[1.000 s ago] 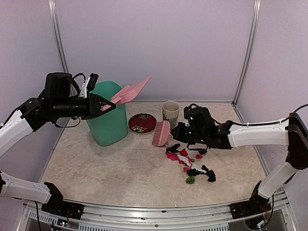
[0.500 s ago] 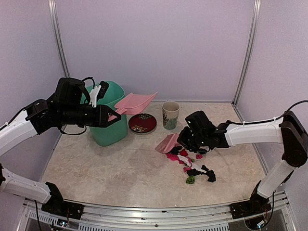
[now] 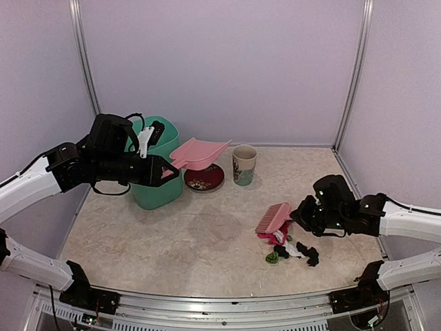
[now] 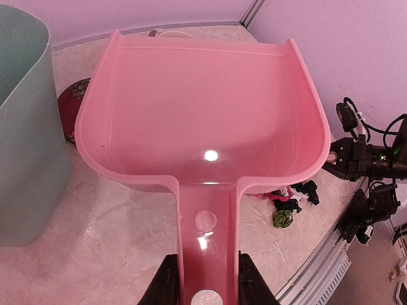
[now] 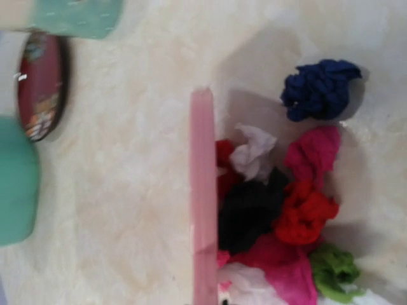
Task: Sweep away the paper scraps from the table
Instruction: Sweep the paper scraps at the center of the board.
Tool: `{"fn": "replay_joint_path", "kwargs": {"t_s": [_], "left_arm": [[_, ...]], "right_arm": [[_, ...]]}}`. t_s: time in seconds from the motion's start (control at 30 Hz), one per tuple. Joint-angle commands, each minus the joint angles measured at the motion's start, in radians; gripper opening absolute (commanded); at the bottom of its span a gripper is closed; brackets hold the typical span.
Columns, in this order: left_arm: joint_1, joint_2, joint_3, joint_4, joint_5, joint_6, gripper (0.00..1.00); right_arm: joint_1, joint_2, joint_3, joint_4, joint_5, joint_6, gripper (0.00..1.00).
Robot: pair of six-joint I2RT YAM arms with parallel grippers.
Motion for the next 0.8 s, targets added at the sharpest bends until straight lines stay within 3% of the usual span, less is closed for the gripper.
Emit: {"fn": "replay_joint_path", "kwargs": {"t_s": [0.0,0.23,0.37,0.6,0.77], "left_arm": [[-0.015,0.024,0.037,0.049,-0.009,0.025,0.0],[-0.033,0.041,0.045,0.05,-0.015,0.031,0.0],[-0.041,0.051,0.048,0.052,-0.01,0.033,0.0],[-0.052,0.059,0.052,0.048,-0.009,0.036,0.0],[-0.055,0.061,0.051,0.044,-0.007,0.036,0.0]], "right_arm": [[-0.008,-0.149,-0.027,-0.004,-0.021,-0.174,0.0],[-0.01,-0.236,0.115,-0.192,-0.11,-0.529,0.0],[-0.01,-0.217,0.2,-0.326,-0.283,-0.718,0.0],[-0.01,-0.122,0.236,-0.452,-0.567,-0.914,0.0],[0.018,0.008,0.291,-0.522,-0.557,-1.026,0.0]]}}
